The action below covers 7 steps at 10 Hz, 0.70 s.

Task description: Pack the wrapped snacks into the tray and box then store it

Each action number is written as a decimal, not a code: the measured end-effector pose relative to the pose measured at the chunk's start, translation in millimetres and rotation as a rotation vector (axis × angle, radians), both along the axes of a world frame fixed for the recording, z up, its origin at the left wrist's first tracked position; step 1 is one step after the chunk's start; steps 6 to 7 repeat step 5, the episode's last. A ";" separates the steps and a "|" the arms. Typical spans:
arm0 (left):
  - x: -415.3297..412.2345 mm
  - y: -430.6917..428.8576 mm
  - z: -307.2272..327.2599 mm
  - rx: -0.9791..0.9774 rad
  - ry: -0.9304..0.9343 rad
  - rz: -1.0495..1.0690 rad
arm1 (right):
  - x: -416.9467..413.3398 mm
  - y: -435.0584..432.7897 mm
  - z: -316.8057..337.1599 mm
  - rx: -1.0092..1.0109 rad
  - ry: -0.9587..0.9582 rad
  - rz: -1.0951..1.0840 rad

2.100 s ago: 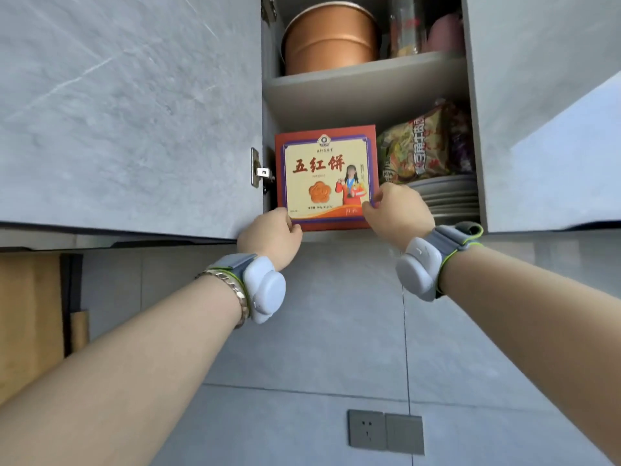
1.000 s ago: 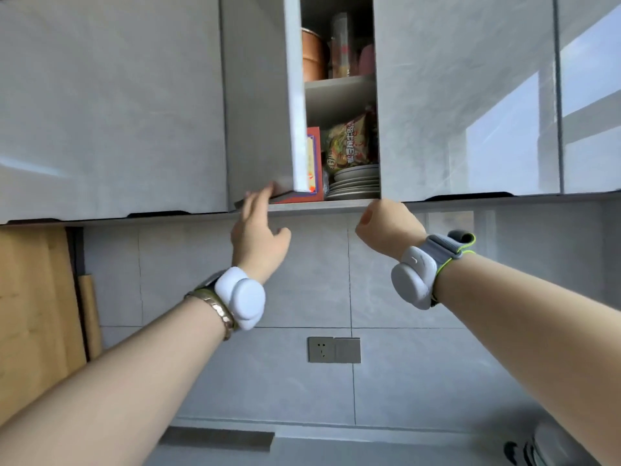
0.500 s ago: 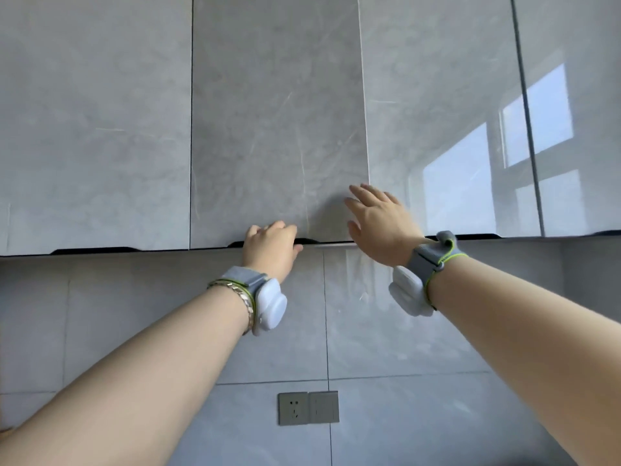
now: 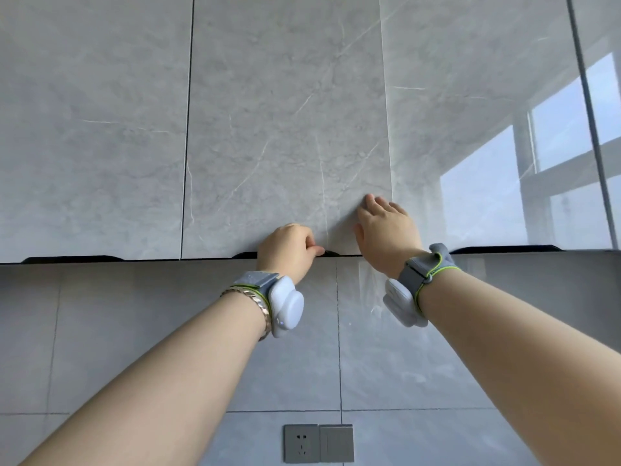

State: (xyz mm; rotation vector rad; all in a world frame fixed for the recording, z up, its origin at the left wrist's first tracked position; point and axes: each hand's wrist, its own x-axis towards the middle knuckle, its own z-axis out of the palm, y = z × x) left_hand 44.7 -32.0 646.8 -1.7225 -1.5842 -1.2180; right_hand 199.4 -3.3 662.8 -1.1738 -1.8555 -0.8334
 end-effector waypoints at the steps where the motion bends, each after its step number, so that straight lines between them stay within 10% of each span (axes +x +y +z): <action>1: -0.4 5.3 1.6 -0.014 -0.006 -0.001 | -1.8 6.7 2.2 0.024 0.005 -0.007; 7: 2.5 17.0 -4.6 0.030 -0.052 -0.044 | -1.2 11.4 2.1 -0.091 0.239 0.187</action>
